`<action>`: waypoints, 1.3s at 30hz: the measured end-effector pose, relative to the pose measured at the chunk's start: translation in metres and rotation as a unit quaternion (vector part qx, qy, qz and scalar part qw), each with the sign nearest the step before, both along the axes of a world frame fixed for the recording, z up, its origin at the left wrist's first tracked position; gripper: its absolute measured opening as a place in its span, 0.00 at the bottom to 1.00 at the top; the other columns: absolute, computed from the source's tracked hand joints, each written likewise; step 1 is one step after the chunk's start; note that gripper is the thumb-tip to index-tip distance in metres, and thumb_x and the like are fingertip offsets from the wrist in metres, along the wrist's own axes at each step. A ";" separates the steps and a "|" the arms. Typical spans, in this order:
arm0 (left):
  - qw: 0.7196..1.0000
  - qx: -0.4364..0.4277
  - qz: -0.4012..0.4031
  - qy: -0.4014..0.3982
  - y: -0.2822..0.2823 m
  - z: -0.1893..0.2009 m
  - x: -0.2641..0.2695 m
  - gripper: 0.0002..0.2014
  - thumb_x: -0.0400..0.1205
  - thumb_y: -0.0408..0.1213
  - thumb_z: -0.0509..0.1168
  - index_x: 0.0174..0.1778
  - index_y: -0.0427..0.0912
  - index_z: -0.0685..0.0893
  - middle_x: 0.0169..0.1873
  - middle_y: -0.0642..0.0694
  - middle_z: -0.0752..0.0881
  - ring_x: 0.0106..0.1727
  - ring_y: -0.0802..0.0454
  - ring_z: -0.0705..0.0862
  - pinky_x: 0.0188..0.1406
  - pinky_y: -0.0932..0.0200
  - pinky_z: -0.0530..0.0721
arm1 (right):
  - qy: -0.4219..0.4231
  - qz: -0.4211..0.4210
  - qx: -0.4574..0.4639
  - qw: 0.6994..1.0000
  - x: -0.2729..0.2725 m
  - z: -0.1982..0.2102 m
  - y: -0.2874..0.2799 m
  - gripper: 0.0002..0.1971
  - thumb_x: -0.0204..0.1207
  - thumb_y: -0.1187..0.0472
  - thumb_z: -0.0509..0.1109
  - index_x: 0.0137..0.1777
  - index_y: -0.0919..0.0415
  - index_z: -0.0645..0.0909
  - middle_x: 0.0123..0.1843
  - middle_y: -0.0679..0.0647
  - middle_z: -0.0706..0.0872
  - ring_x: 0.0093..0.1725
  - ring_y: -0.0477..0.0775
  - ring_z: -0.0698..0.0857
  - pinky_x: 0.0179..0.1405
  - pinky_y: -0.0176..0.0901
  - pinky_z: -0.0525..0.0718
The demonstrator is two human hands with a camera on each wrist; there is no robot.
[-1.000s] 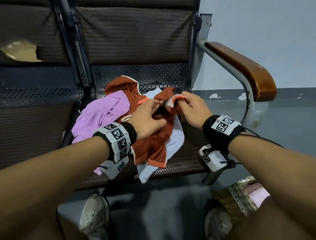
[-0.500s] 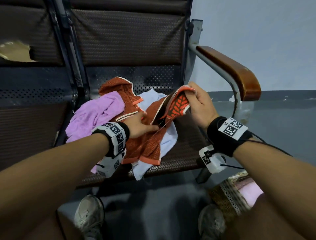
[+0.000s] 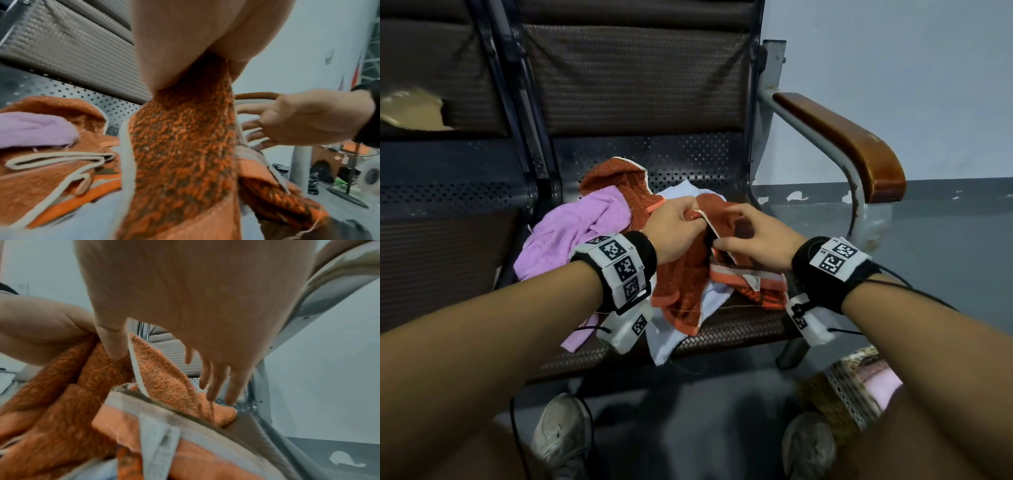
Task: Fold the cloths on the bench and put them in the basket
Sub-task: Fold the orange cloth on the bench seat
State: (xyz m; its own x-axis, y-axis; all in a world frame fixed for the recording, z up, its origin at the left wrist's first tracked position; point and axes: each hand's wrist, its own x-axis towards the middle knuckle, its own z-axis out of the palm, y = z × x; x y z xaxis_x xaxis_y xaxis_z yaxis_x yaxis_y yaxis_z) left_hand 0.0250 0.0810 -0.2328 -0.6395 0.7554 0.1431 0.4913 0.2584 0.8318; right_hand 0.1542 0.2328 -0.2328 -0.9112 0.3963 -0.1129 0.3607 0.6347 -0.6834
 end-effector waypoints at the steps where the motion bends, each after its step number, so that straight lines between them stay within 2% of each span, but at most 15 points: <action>1: 1.000 0.023 -0.004 -0.005 -0.001 0.001 0.000 0.20 0.80 0.30 0.68 0.27 0.48 0.68 0.25 0.56 0.72 0.29 0.59 0.71 0.35 0.59 0.68 | 0.010 0.006 0.037 0.999 -0.005 -0.003 -0.001 0.30 0.67 0.36 0.76 0.66 0.49 0.81 0.59 0.46 0.88 0.60 0.48 0.87 0.60 0.40 0.80; 3: 0.998 0.058 0.007 0.000 -0.003 0.003 0.000 0.20 0.79 0.29 0.69 0.29 0.49 0.66 0.27 0.53 0.72 0.32 0.54 0.70 0.37 0.55 0.69 | -0.027 0.006 0.124 0.992 -0.013 -0.005 -0.004 0.06 0.77 0.49 0.74 0.43 0.48 0.82 0.44 0.47 0.87 0.52 0.56 0.88 0.47 0.40 0.76; 4: 0.998 0.060 0.015 0.011 -0.005 0.002 -0.002 0.19 0.77 0.29 0.70 0.31 0.50 0.67 0.28 0.51 0.74 0.32 0.53 0.71 0.37 0.54 0.71 | -0.028 -0.003 0.160 0.987 -0.015 -0.007 -0.004 0.08 0.80 0.56 0.70 0.39 0.48 0.79 0.41 0.50 0.86 0.51 0.60 0.88 0.44 0.39 0.73; 6: 0.999 0.016 0.021 0.035 -0.009 0.001 -0.007 0.15 0.73 0.35 0.73 0.40 0.53 0.72 0.30 0.54 0.80 0.32 0.53 0.76 0.34 0.57 0.75 | 0.023 -0.046 0.171 0.984 -0.020 -0.003 -0.003 0.08 0.81 0.63 0.64 0.43 0.50 0.80 0.44 0.55 0.88 0.52 0.63 0.87 0.45 0.40 0.72; 9: 0.993 -0.080 0.024 0.081 -0.014 -0.002 -0.011 0.14 0.73 0.55 0.74 0.49 0.59 0.79 0.41 0.55 0.87 0.43 0.54 0.85 0.45 0.59 0.81 | 0.183 -0.068 0.081 0.977 -0.026 0.015 -0.007 0.10 0.82 0.62 0.63 0.49 0.45 0.80 0.46 0.44 0.87 0.51 0.52 0.86 0.48 0.39 0.75; 13: 0.989 -0.072 0.094 0.093 -0.007 0.005 -0.011 0.11 0.86 0.42 0.59 0.38 0.49 0.78 0.43 0.45 0.88 0.52 0.42 0.86 0.45 0.57 0.76 | 0.248 -0.024 0.030 0.968 -0.027 0.023 -0.021 0.03 0.76 0.55 0.74 0.47 0.47 0.83 0.41 0.44 0.89 0.41 0.44 0.86 0.44 0.35 0.80; 16: 0.980 0.008 0.197 0.031 0.000 0.022 -0.019 0.13 0.89 0.39 0.52 0.41 0.41 0.76 0.52 0.32 0.87 0.57 0.35 0.83 0.51 0.50 0.74 | 0.094 -0.042 0.132 0.986 -0.019 0.014 -0.008 0.09 0.71 0.53 0.79 0.46 0.48 0.81 0.40 0.45 0.88 0.42 0.49 0.87 0.40 0.40 0.78; 20: 0.968 0.083 0.231 -0.045 0.003 0.030 -0.031 0.15 0.81 0.46 0.64 0.35 0.38 0.82 0.34 0.41 0.85 0.44 0.39 0.85 0.49 0.46 0.82 | -0.111 -0.092 0.163 0.976 -0.002 0.000 0.011 0.04 0.78 0.57 0.72 0.43 0.54 0.86 0.39 0.54 0.85 0.49 0.62 0.89 0.43 0.40 0.74; 22: 0.967 0.078 0.222 -0.093 0.003 0.028 -0.033 0.14 0.77 0.47 0.70 0.36 0.38 0.88 0.32 0.46 0.85 0.38 0.46 0.84 0.44 0.49 0.84 | -0.031 -0.170 0.118 0.978 -0.001 0.000 0.020 0.08 0.80 0.60 0.69 0.47 0.59 0.90 0.40 0.57 0.87 0.50 0.63 0.88 0.44 0.42 0.77; 25: 0.966 0.028 0.201 -0.162 0.007 0.024 -0.036 0.20 0.80 0.48 0.68 0.54 0.34 0.89 0.53 0.36 0.90 0.55 0.38 0.88 0.58 0.48 0.85 | 0.157 -0.219 -0.019 0.963 -0.005 0.017 0.017 0.11 0.81 0.65 0.66 0.51 0.59 0.91 0.43 0.57 0.92 0.47 0.59 0.90 0.48 0.46 0.86; 28: 0.949 -0.003 0.236 -0.210 0.011 0.025 -0.035 0.22 0.88 0.42 0.56 0.67 0.28 0.82 0.63 0.30 0.84 0.62 0.33 0.83 0.58 0.49 0.80 | 0.218 -0.157 -0.114 0.957 -0.003 0.027 -0.001 0.12 0.80 0.70 0.67 0.57 0.57 0.88 0.47 0.51 0.92 0.45 0.47 0.91 0.49 0.36 0.87; 31: 0.946 0.028 0.221 -0.235 0.013 0.030 -0.037 0.15 0.87 0.33 0.57 0.64 0.27 0.80 0.49 0.35 0.85 0.42 0.41 0.86 0.37 0.50 0.86 | 0.159 -0.080 0.055 0.983 0.003 0.023 -0.009 0.11 0.76 0.68 0.72 0.55 0.55 0.81 0.45 0.48 0.89 0.42 0.45 0.87 0.45 0.37 0.82; 34: 0.904 0.142 0.200 -0.350 0.014 0.036 -0.038 0.18 0.86 0.26 0.53 0.71 0.30 0.77 0.45 0.39 0.85 0.40 0.45 0.87 0.42 0.48 0.91 | 0.214 -0.064 0.127 0.967 0.005 0.023 -0.013 0.14 0.76 0.62 0.76 0.58 0.52 0.77 0.40 0.45 0.84 0.38 0.41 0.83 0.43 0.39 0.79; 36: 0.867 0.217 0.188 -0.408 0.015 0.041 -0.037 0.16 0.86 0.23 0.50 0.65 0.32 0.78 0.42 0.38 0.85 0.37 0.46 0.88 0.36 0.53 0.92 | 0.259 -0.021 0.129 0.957 0.005 0.027 -0.018 0.18 0.80 0.58 0.73 0.66 0.44 0.73 0.40 0.46 0.85 0.35 0.40 0.83 0.42 0.37 0.80; 39: 0.864 0.228 0.165 -0.418 0.020 0.046 -0.032 0.07 0.86 0.24 0.58 0.57 0.32 0.79 0.37 0.40 0.83 0.33 0.50 0.86 0.29 0.62 0.87 | 0.192 0.103 0.181 0.959 0.002 0.026 -0.028 0.19 0.83 0.64 0.61 0.69 0.43 0.76 0.41 0.45 0.87 0.37 0.45 0.85 0.46 0.40 0.83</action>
